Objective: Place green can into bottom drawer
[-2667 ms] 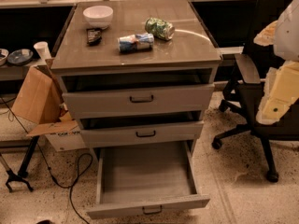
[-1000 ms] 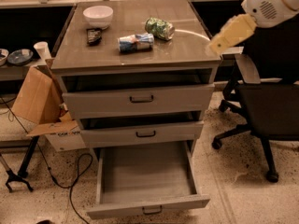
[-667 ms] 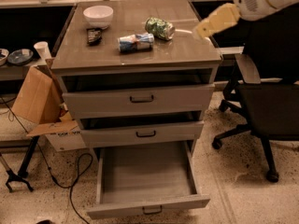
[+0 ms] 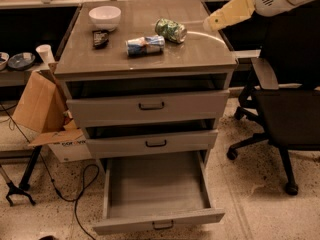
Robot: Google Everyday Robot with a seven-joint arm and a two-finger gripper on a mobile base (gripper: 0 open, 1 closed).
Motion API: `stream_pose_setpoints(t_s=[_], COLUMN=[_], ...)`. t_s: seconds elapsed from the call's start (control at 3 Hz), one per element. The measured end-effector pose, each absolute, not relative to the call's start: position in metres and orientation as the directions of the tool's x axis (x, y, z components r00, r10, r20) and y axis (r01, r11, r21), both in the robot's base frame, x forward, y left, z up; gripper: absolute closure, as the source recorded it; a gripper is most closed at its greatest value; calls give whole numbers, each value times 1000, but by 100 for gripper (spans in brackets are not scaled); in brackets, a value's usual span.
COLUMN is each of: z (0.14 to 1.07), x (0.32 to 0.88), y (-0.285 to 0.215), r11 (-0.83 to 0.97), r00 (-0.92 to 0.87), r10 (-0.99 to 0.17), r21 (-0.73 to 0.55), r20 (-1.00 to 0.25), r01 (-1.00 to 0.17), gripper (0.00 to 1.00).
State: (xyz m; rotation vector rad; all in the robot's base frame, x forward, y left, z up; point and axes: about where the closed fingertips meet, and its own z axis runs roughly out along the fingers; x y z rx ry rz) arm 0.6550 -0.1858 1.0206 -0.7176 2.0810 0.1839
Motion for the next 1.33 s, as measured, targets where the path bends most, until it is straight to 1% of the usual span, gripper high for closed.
stream_pose_setpoints(t_s=[0.33, 0.67, 1.0, 1.33], z=[1013, 992, 973, 960], x=[664, 699, 745, 789], y=[-174, -141, -106, -85], r11=[821, 827, 855, 897], r00=[-413, -398, -390, -382], r10=[-409, -378, -310, -248], r21=[-131, -112, -75, -62], r20=[-813, -836, -867, -890], r01=[-556, -552, -513, -437], gripper=[0, 0, 0, 0])
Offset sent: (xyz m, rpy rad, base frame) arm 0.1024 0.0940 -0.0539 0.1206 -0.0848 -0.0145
